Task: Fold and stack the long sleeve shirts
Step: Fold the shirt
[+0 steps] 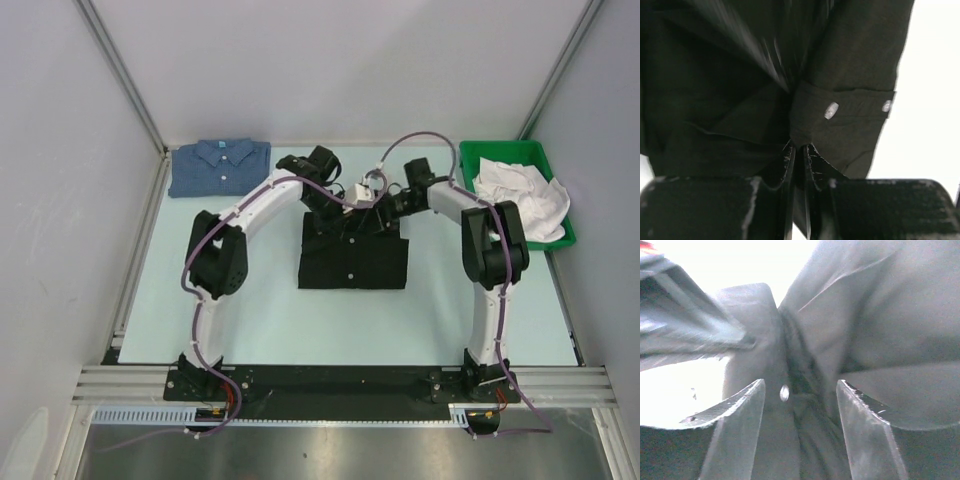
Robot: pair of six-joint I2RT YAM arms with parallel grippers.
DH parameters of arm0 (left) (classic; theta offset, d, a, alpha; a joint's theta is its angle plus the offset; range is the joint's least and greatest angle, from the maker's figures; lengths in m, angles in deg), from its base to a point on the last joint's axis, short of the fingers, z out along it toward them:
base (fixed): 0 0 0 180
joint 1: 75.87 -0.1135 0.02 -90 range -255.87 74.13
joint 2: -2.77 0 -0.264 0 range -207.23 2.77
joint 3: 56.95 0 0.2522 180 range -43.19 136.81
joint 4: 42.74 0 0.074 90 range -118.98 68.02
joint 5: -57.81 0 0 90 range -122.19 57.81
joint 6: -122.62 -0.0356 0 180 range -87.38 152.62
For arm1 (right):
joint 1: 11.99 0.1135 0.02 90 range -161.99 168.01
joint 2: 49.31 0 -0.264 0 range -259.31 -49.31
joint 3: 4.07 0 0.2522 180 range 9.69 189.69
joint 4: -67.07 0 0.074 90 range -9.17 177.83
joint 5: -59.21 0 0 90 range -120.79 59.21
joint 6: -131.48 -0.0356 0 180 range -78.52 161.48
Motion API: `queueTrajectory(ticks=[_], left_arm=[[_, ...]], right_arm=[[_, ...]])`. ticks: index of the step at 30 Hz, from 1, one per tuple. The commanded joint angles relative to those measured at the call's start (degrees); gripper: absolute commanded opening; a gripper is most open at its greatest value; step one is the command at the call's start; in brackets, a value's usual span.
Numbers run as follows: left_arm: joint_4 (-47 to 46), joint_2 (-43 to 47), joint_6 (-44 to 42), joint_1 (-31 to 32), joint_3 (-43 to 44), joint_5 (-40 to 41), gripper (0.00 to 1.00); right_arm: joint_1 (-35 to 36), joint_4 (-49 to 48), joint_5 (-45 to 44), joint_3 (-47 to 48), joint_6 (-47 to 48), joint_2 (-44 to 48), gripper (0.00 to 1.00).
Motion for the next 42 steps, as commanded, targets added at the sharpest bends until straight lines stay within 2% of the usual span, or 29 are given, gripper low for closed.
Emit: queueTrajectory(ticks=[1,3,7,9,10,11,13,15,17,22,26,29,34,37,40,42], left_arm=[[2.68,-4.12,-5.74,-2.01,7.44,-3.23,0.15],[2.33,-6.4,-7.05,-2.45,8.32,-3.67,0.18],[-0.13,-10.09,-7.32,-3.94,8.67,-3.84,0.27],[-1.89,-12.56,-6.45,-4.38,9.72,-3.32,0.32],[-2.24,-13.35,-5.92,-4.82,10.6,-3.58,0.36],[-3.37,-13.88,-4.44,-5.08,12.26,-3.41,0.47],[-4.78,-14.32,-1.97,-6.48,13.85,-3.92,0.54],[-5.76,-12.66,2.07,-7.98,15.26,-5.16,0.69],[-5.85,-10.9,5.49,-10.62,14.48,-7.44,0.73],[-5.67,-4.67,12.44,-17.11,5.79,-13.94,0.74],[-11.88,-0.54,20.07,-19.94,-6.84,-18.25,0.77],[-16.73,0.88,23.34,-20.29,-12.14,-17.82,0.77],[-17.44,-1.31,24.49,-20.29,-12.33,-15.45,0.76],[-18.06,-2.01,25.02,-20.29,-12.42,-15.97,0.74],[-19.2,-2.1,25.98,-20.29,-12.86,-17.37,0.69],[-19.73,-2.1,26.43,-20.29,-13.39,-17.82,0.66]], right_arm=[[-6.43,4.97,0.55,5.33,1.47,1.33,0.7],[-9.05,5.6,0.46,5.69,1.74,1.86,0.72],[-12.76,6.21,0.2,4.37,2.79,3.96,0.87],[-13.64,7.26,-0.41,4.02,4.46,4.32,0.9],[-14.43,7.27,-0.5,3.58,4.72,4.58,0.91],[-14.35,7.36,-0.68,3.23,4.81,5.11,0.91],[-14.43,7.18,-0.68,2.27,4.9,5.64,0.91],[-14.35,6.4,-1.03,1.48,5.25,6.51,0.91],[-14.43,5.52,-1.55,0.16,5.43,7.13,0.89],[-14.43,5.51,-3.22,-0.46,8.5,6.43,0.84],[-14.43,5.86,-4.02,-0.9,10.43,6.34,0.81],[-13.91,5.69,-4.54,-0.99,11.23,5.9,0.72],[-12.85,6.04,-4.81,-1.87,12.55,5.64,0.5],[-12.94,6.74,-4.81,-2.48,13.69,6.08,0.48],[-12.94,7.01,-5.16,-2.75,14.57,6.78,0.46],[-12.85,7.18,-5.16,-2.92,15.1,7.04,0.41]])
